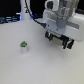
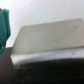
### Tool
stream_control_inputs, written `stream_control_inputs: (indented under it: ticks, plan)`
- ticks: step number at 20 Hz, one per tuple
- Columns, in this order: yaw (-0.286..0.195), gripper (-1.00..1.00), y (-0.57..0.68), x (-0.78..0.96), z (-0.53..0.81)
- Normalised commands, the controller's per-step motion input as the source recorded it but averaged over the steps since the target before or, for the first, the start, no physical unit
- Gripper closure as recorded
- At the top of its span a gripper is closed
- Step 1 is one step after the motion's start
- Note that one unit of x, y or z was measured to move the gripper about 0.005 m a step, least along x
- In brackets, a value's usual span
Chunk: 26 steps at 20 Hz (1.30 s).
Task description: Open the kcup holder, insert the kcup into the holder, and close the kcup holder
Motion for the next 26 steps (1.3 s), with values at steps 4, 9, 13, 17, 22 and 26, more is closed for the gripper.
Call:
stream_control_inputs:
  ticks: [4, 9, 13, 17, 22, 26]
  plan:
    - [-0.196, -1.00, -0.50, -0.06, 0.37]
    - [-0.224, -1.00, -0.50, -0.12, 0.32]
    - [-0.241, -1.00, -0.43, -0.19, 0.28]
    - [-0.250, -1.00, -0.38, -0.28, 0.20]
    - [-0.248, -1.00, -0.38, -0.32, 0.11]
    - [-0.237, -1.00, -0.42, -0.32, 0.05]
